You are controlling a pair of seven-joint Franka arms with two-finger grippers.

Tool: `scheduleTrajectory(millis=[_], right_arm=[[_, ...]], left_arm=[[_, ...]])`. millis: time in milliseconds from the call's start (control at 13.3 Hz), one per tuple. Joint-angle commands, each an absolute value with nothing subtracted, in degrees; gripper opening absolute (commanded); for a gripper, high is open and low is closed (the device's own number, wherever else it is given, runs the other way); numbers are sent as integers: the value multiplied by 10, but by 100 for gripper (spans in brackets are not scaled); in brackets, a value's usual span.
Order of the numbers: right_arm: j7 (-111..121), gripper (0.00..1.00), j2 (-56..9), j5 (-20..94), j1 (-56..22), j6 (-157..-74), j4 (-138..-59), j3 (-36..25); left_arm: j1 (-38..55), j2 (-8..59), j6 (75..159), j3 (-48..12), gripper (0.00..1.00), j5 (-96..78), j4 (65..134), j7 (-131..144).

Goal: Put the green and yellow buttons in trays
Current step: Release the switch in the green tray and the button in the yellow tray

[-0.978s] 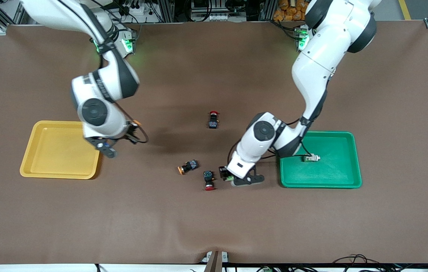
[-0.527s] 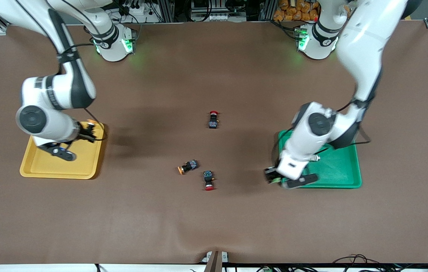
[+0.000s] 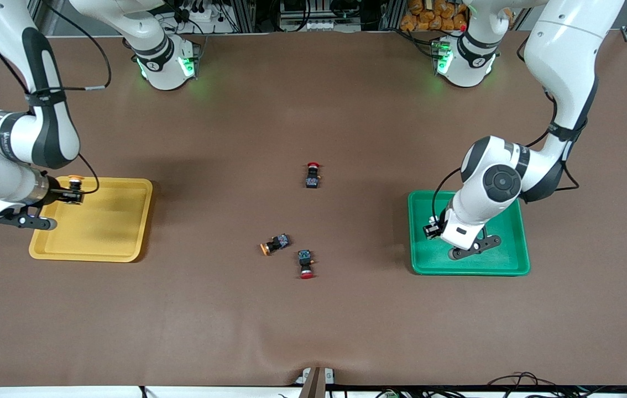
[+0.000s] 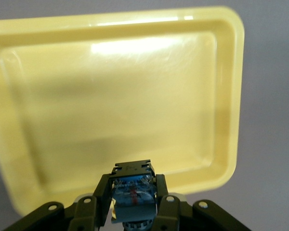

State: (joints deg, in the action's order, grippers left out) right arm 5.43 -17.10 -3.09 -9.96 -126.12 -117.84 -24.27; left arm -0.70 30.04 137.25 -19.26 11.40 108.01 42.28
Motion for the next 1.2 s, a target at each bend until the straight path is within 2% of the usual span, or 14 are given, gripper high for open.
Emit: scheduleTrajectory(millis=[0, 226, 301, 527, 602, 677, 753, 828, 903, 1054, 1129], right_arm=[[159, 0, -220, 56, -85, -1320, -1185, -251], [367, 0, -301, 206, -78, -1412, -1178, -260], [406, 0, -305, 240, -79, -1411, -1178, -268], [452, 0, -314, 250, -76, -1398, -1165, -283], [447, 20, -316, 250, -76, -1391, -1162, -284], [446, 95, -317, 250, -76, -1389, -1160, -285], [446, 100, -317, 251, -76, -1386, -1159, -285], [446, 100, -316, 251, -76, -1376, -1158, -288], [446, 100, -316, 251, -77, -1357, -1150, -294], [439, 100, -316, 250, -79, -1269, -1105, -308], [431, 100, -316, 249, -81, -1219, -1085, -315]], left_arm=[[-28, 299, 1369, -197, 0, 120, 1082, 418], [-86, 289, 1368, -199, 0, 121, 1085, 386], [-100, 291, 1368, -199, 0, 121, 1083, 376], [-141, 298, 1372, -199, 0, 121, 1085, 315], [-152, 304, 1373, -198, 0, 121, 1085, 301], [-160, 307, 1374, -198, 0, 120, 1085, 284], [-165, 312, 1374, -198, 0, 120, 1084, 276], [-165, 312, 1374, -198, 32, 120, 1082, 275], [-164, 312, 1374, -198, 69, 120, 1080, 273], [-163, 306, 1371, -199, 100, 121, 1077, 272], [-162, 299, 1363, -202, 100, 120, 1070, 275]])
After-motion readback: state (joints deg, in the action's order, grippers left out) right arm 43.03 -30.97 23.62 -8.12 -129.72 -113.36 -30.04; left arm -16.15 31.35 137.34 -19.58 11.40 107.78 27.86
